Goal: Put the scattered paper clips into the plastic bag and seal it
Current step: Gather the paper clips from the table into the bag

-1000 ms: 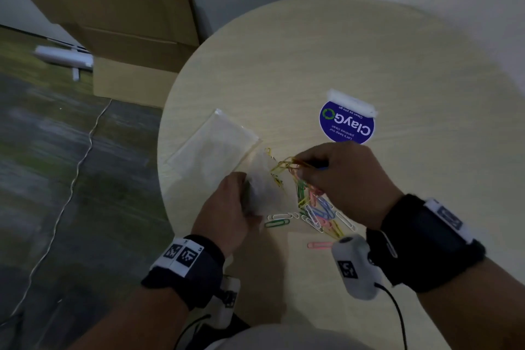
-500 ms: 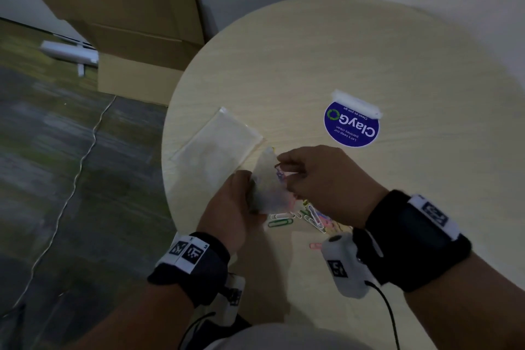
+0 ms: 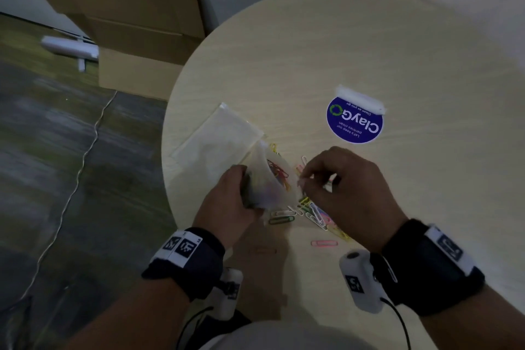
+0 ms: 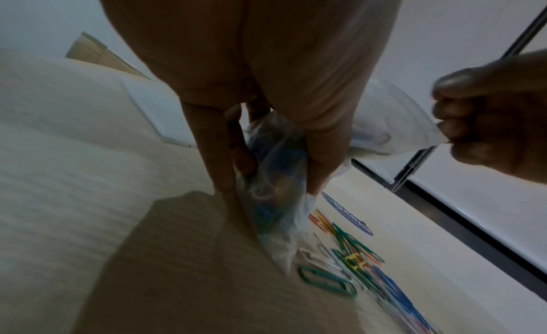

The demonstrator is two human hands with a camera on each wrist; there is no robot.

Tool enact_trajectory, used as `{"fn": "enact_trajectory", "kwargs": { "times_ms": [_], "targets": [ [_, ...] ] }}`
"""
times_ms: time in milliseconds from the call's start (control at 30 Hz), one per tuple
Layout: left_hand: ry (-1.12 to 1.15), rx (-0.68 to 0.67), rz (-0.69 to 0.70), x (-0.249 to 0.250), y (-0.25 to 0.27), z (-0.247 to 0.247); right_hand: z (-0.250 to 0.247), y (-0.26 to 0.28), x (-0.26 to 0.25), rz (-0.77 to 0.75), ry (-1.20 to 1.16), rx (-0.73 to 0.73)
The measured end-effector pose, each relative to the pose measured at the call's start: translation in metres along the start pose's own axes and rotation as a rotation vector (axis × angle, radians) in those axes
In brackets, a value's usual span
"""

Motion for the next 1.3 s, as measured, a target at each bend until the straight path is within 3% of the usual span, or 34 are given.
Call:
{"fn": "enact_trajectory", "kwargs": {
  "times_ms": [67, 200, 300, 467, 567, 767, 833, 900, 1000, 1133, 1300],
  "targets": [
    [0.002, 0.035, -0.008, -0.002, -0.002, -0.006, 0.016, 0.017, 0.005, -0.082, 0.042, -0.122],
    [0.026, 0.057, -0.024, -0.010, -0.003, -0.019, 0.083, 0.055, 0.024, -0.190, 0.199, -0.519],
    [0.035, 0.069, -0.026, -0.015, -0.004, -0.025, 0.123, 0.066, 0.031, -0.246, 0.290, -0.643],
    [0.042, 0.073, -0.033, -0.020, -0.003, -0.026, 0.134, 0.061, 0.039, -0.282, 0.385, -0.555],
    [0.053, 0.063, -0.039, -0.021, -0.003, -0.026, 0.124, 0.041, 0.054, -0.203, 0.426, -0.478],
    [0.049, 0.042, -0.022, -0.018, -0.004, -0.023, 0.070, 0.000, 0.075, 0.040, 0.314, -0.110],
    [0.054, 0.027, -0.020, -0.016, -0.003, -0.022, 0.064, -0.006, 0.088, 0.201, 0.400, -0.137],
    [0.054, 0.012, -0.020, -0.014, -0.001, -0.020, 0.066, -0.007, 0.092, 0.260, 0.505, -0.217],
    [0.068, -0.008, -0.027, -0.011, 0.000, -0.018, 0.078, -0.006, 0.086, 0.129, 0.561, -0.266],
    [0.051, -0.010, -0.022, -0.008, -0.001, -0.015, 0.089, 0.005, 0.077, -0.004, 0.442, -0.245],
    [0.012, -0.009, -0.020, -0.007, 0.001, -0.011, 0.096, 0.008, 0.080, -0.048, 0.469, -0.321]
  ]
}}
Point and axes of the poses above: each hand's wrist, its own y-axis away from the middle knuckle, its own z-axis out of the palm, x = y × z, the point moved 5 cm from there along -y, towards the middle knuckle, and after that the axes turned 8 degrees about x, right-handed, at the moved point
